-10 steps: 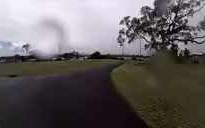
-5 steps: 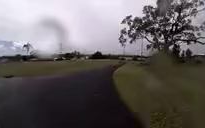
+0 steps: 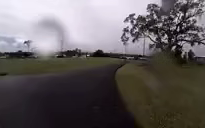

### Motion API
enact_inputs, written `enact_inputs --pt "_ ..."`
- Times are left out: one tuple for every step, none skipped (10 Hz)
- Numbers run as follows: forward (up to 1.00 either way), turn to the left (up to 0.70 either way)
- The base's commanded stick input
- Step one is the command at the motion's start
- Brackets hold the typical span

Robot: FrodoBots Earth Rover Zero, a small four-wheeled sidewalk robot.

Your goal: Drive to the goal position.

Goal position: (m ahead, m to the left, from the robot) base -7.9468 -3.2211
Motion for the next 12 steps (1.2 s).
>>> enact_inputs --pt "0.26 -0.10" --pt "0.00 0.00" --pt "0.00 0.00" --pt "0.00 0.01" --pt "0.00 0.14" --pt "0.82 0.33" --pt "0.85 0.34" --pt "0.85 0.34" --pt "0.85 0.34" --pt "0.85 0.34" --pt "0.85 0.04" --pt "0.85 0.00"
